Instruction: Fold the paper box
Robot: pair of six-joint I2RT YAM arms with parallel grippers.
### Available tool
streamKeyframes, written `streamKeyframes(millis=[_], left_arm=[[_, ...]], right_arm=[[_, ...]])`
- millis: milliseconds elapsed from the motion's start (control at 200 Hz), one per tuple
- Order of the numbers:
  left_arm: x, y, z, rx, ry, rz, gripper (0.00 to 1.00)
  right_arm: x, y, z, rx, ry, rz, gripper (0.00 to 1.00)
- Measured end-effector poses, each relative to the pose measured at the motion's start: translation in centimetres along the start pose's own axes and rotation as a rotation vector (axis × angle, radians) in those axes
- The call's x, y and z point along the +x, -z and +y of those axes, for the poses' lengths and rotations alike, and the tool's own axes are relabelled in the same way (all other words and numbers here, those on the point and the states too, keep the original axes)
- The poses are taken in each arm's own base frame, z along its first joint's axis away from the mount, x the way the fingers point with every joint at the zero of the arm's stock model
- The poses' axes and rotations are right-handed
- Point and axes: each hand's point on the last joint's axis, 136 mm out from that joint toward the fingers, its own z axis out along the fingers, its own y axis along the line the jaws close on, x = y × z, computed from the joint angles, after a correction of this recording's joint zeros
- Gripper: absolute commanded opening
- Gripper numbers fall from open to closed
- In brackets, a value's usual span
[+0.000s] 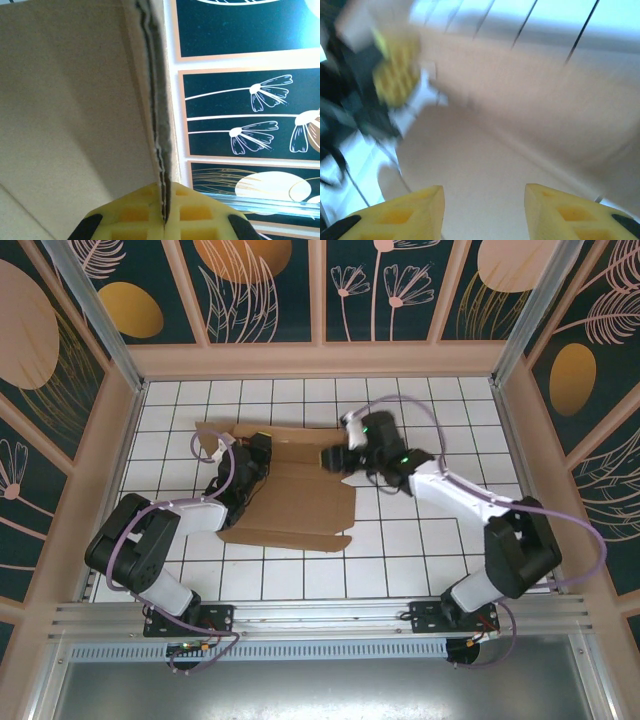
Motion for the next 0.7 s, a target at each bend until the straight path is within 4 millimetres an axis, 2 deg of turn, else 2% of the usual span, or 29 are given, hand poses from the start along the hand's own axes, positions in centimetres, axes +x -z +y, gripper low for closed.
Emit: streamKeyframes(millis=[40,90,165,250,430,475,701], left_arm=[[0.0,0.0,0.0,0.000,0.000,0.000,0.00],[0.0,0.0,0.0,0.002,0.002,0.001,0.00],[0.0,0.0,0.0,0.002,0.002,0.001,0.00],[0.1,0.0,0.0,0.002,0.002,0.003,0.00],[0.1,0.1,0.1,0.003,0.003,0.003,0.00],[0.0,0.1,0.1,0.004,0.003,0.003,0.00],[0.0,0.1,0.0,0.011,0.005,0.003,0.00]], right_arm=[[-2.2,0.8,-0.2,0.014,-0.032,-0.053,0.47],[-4.0,1.4,-0.2,0.022,-0.068,-0.095,0.47],[-5.0,1.8,-0.4,0.037,-0.135,-0.118,0.49],[-4.6,1.5,-1.1,0.063,-0.214,-0.109,0.51],[-2.4,0.1,-3.8,0.168,-0.315,-0.052,0.55],[-2.0,-0.1,-4.3,0.189,-0.331,-0.044,0.61],[-1.6,-0.9,-4.6,0.171,-0.362,-0.031,0.62]])
